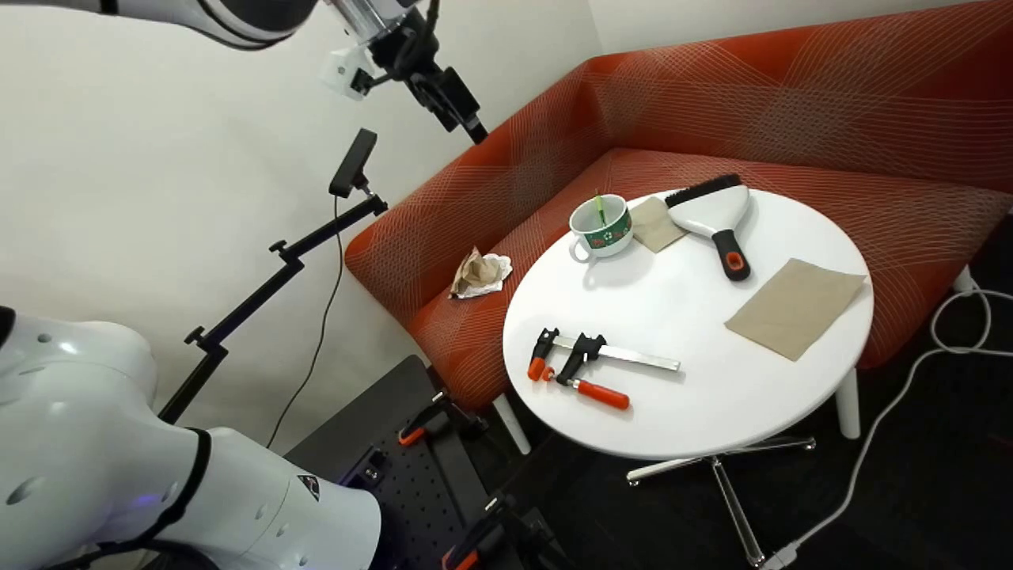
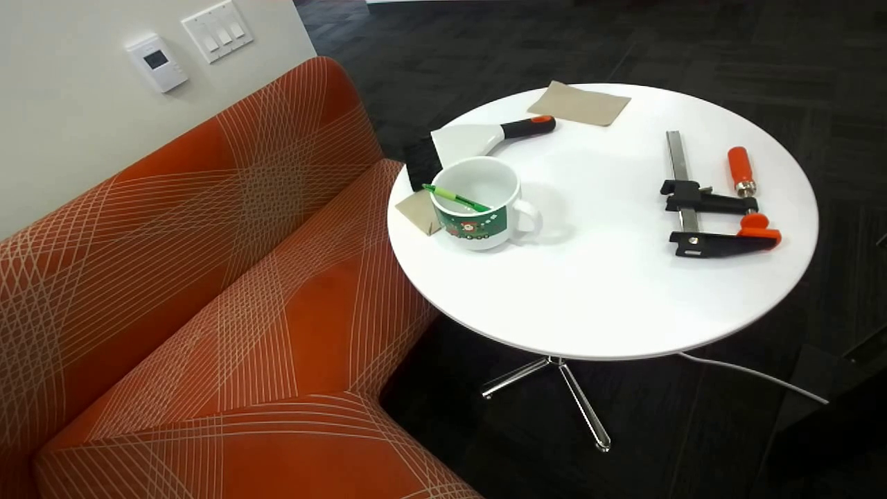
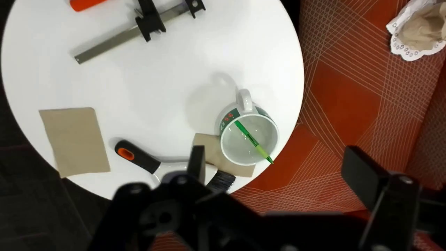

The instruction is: Remove the pen from the mug.

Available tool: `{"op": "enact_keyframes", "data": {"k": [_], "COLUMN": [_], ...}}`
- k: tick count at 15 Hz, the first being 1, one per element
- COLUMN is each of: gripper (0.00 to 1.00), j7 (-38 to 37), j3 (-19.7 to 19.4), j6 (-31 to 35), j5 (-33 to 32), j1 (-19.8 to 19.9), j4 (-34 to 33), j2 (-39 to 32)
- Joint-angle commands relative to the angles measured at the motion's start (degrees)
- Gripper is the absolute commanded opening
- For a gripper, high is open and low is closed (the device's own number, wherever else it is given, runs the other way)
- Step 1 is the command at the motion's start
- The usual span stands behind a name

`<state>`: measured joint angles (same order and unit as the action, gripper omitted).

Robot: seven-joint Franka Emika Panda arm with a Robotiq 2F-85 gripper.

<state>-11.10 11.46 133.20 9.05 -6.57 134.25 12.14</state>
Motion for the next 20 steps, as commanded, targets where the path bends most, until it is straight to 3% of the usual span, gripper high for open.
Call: {"op": "enact_keyframes", "data": {"k": [1,5,6,14,20], "gripper": [1.0,1.0,1.0,1.0,1.0], "j7": [3.18,6.16,4.98,5.37,10.4], "j3": [0.03,-0.42,-0.61,-0.62,-0.74], "j6": [4.51,5.17,5.32,5.31,11.32], "j5": [-4.66,-7.4,-6.09,-6.55,-8.28], "j1": [-1.06,-1.95,-1.95,-2.15,-2.11], "j4": [-5.79,-8.84,-6.56,-8.0,-10.05], "j2": [-9.01,-13.64,-11.77,-13.42,-20.15]}}
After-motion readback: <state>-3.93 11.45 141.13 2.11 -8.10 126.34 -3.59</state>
